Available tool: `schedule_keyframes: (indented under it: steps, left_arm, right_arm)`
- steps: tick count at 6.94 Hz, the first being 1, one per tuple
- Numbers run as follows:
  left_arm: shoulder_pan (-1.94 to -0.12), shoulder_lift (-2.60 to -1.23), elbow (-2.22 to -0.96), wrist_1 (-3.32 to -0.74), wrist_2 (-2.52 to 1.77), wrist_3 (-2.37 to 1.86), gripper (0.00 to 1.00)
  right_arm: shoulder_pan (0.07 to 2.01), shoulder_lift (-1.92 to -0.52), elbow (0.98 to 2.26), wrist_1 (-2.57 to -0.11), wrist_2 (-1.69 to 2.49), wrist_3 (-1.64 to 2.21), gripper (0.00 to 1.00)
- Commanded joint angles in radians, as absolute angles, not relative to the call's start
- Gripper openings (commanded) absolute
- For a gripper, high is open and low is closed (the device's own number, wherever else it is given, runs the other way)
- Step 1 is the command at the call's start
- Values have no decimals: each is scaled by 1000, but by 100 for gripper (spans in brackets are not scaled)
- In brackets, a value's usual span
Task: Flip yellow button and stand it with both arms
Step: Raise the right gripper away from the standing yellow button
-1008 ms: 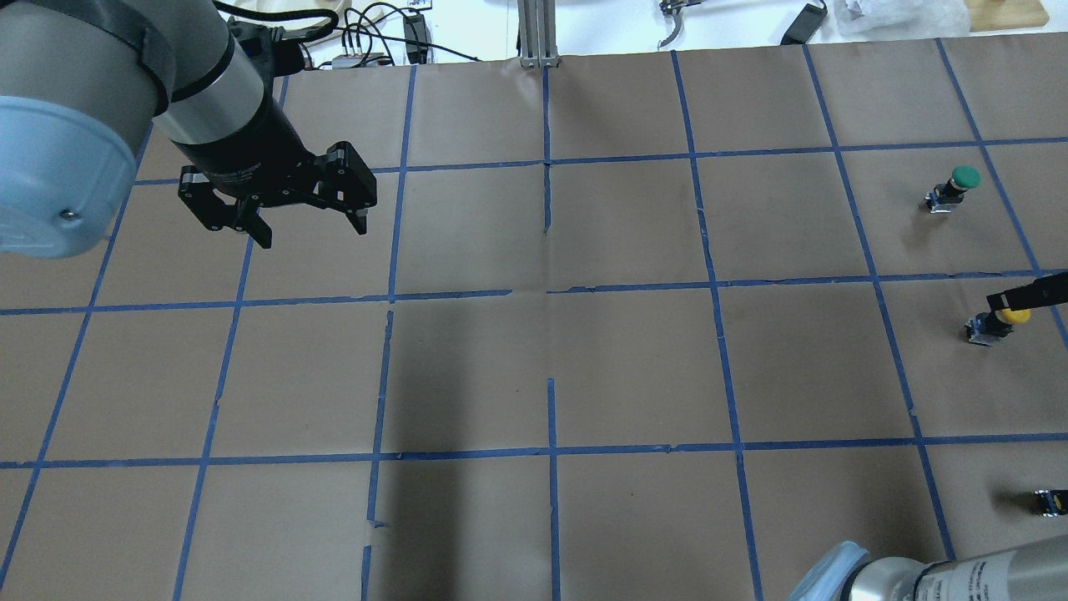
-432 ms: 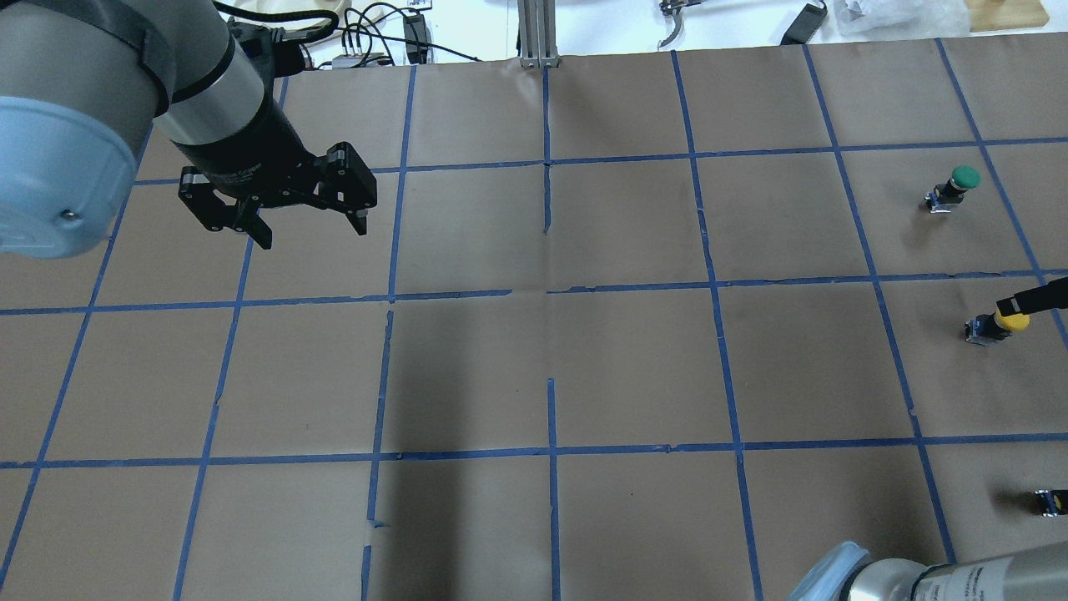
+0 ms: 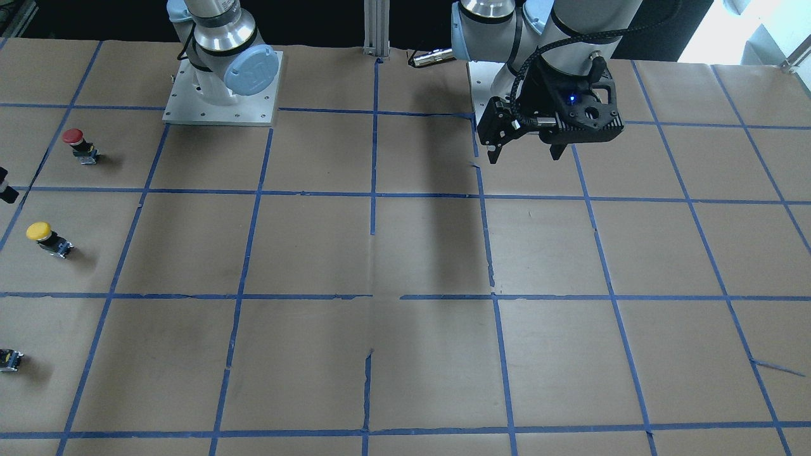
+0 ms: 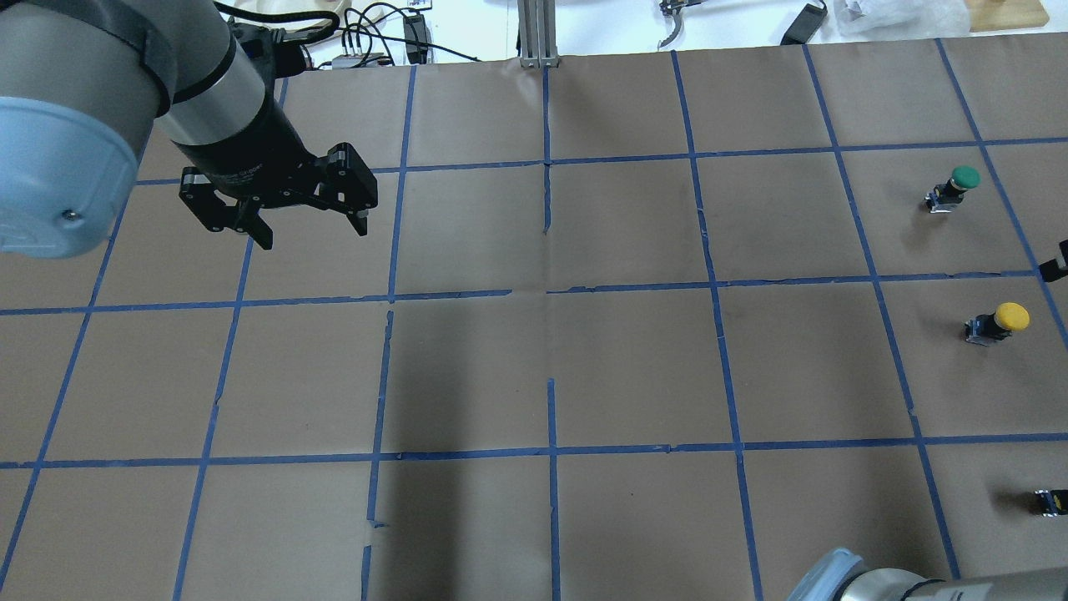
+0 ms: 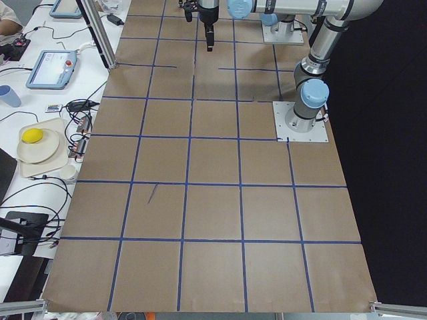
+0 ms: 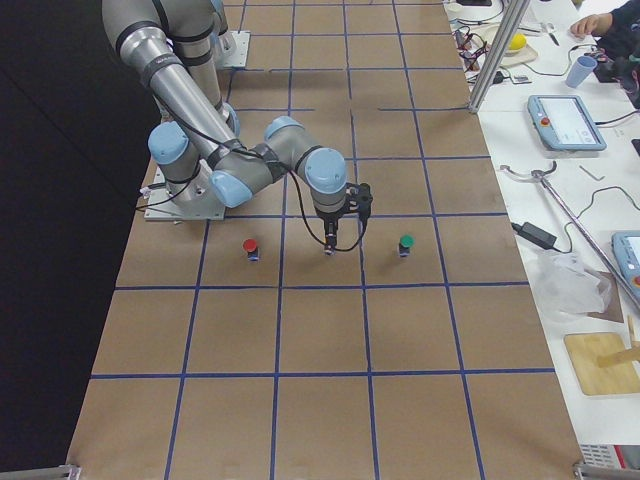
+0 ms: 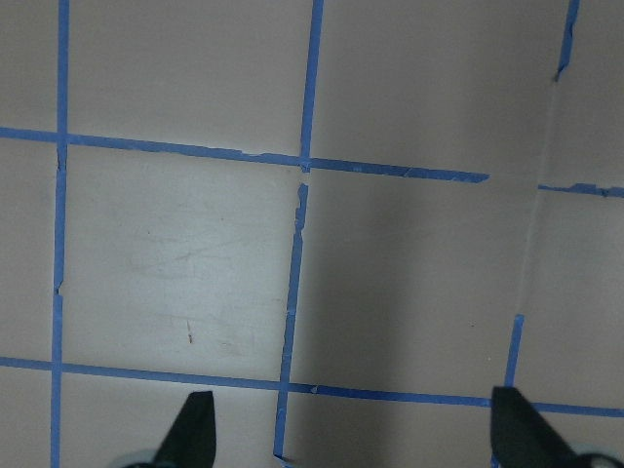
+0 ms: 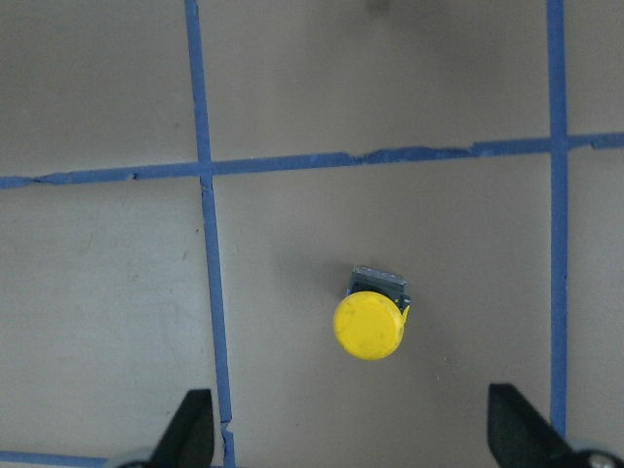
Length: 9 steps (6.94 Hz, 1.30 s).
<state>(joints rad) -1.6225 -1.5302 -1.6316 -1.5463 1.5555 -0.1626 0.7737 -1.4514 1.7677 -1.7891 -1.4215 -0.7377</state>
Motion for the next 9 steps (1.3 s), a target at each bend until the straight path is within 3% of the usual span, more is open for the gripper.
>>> schedule_keyframes:
  steps: [1, 3, 9]
  left_arm:
    - [-1623, -1528, -1635, -1546, 1555, -163, 100]
    - [-1623, -1526, -1637, -1546, 1555, -163, 100]
    - [-1623, -1525, -1641, -1546, 1557, -163, 100]
  right_arm:
    - [961, -1456, 1584, -1624, -1547, -436, 100]
    - [1011, -1480, 1507, -1566, -1537, -347, 100]
    - [1131, -1525, 1542, -1559, -1543, -163, 100]
